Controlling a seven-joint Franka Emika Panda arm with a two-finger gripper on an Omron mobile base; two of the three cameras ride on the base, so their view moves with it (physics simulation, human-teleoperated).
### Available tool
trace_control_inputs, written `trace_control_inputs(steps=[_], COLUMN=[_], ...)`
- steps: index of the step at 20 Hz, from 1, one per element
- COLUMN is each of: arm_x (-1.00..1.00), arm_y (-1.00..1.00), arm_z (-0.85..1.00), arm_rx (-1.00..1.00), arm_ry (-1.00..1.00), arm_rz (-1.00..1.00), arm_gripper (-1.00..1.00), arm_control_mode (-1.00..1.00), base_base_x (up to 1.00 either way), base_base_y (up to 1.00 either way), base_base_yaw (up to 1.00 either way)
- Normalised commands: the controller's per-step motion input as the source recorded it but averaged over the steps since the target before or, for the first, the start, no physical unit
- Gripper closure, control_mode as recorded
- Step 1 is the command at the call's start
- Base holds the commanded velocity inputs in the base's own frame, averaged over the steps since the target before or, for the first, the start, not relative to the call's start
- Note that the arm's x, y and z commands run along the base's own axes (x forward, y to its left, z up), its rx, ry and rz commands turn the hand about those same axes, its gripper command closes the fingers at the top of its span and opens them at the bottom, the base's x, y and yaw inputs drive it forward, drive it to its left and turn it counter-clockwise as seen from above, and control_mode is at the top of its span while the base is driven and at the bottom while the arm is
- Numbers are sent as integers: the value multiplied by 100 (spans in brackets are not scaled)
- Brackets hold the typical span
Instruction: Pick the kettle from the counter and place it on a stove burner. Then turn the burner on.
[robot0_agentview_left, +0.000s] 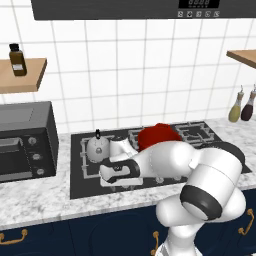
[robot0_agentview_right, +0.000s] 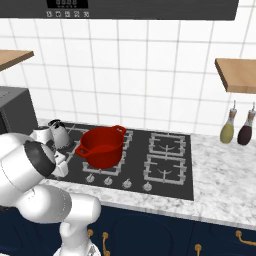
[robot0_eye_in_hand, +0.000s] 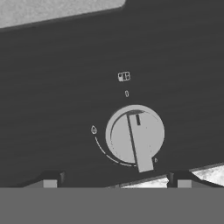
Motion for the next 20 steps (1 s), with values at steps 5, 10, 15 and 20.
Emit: trace_control_inputs(steps=[5, 10, 15, 20], arm_x=[18, 14, 10, 7], arm_y=[-8, -21, -8, 0], arm_z=[-1, 0, -8, -21], arm_rx=[0, 0, 0, 0], arm_ry=[-4, -1, -3, -3], arm_rz=[0, 0, 1, 4], arm_gripper=[-100, -100, -100, 100], arm_control_mode=[-100, -100, -100, -100], base_base_x=[0, 0, 0, 0], base_base_y=[0, 0, 0, 0], base_base_yaw=[0, 0, 0, 0])
